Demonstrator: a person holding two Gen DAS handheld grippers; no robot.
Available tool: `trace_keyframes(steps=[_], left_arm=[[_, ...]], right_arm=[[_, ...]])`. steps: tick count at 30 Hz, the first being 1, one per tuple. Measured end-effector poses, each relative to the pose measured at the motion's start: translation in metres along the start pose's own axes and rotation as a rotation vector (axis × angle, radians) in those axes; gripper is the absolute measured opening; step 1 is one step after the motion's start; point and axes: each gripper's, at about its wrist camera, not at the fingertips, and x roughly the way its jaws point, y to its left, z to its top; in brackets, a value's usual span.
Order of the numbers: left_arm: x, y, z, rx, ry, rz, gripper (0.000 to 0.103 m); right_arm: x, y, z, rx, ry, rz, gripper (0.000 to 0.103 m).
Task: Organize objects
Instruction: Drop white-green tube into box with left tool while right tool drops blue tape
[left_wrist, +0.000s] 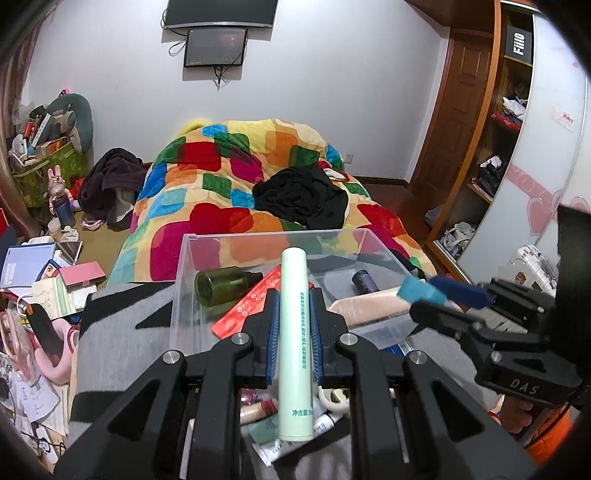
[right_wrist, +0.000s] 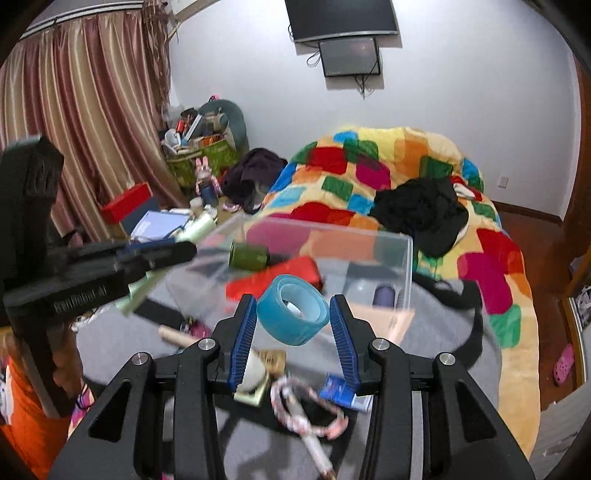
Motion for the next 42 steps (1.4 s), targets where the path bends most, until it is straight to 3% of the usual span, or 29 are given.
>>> trace_keyframes(steps=[6,17,25,29,31,36,42], left_arm=[[0.03,0.008,0.008,-0.017,0.065,0.002,0.015],[0.072,0.024,0.003,-0.07,0.184,-0.036,0.015],[0.05,0.015,0.005,-0.042,0.141,-0.045,0.015],[0.034,0.01,0.006,-0.02,0.111,-0.034,0.016],[0.025,0.01,0.005,-0.017,0.097,-0.033,0.019],[0.005,0.008,-0.003,-0.006,0.065,-0.019,0.041],[-0.009,0.006,-0.022,0.006,0.069,-0.016,0.05]], right_arm=[[0.032,-0.005,0.016,0.017,0.032,-0.038,0.038],[0.079,-0.002,0.01,-0.014,0.131,-0.062,0.038],[0.077,0.009,0.003,-0.071,0.155,-0.054,0.039],[0.063,0.011,0.002,-0.082,0.132,-0.057,0.048],[0.053,0.011,0.002,-0.08,0.118,-0.059,0.05],[0.027,0.005,-0.004,-0.062,0.089,-0.059,0.062],[0.004,-0.003,-0.018,-0.064,0.088,-0.084,0.062]])
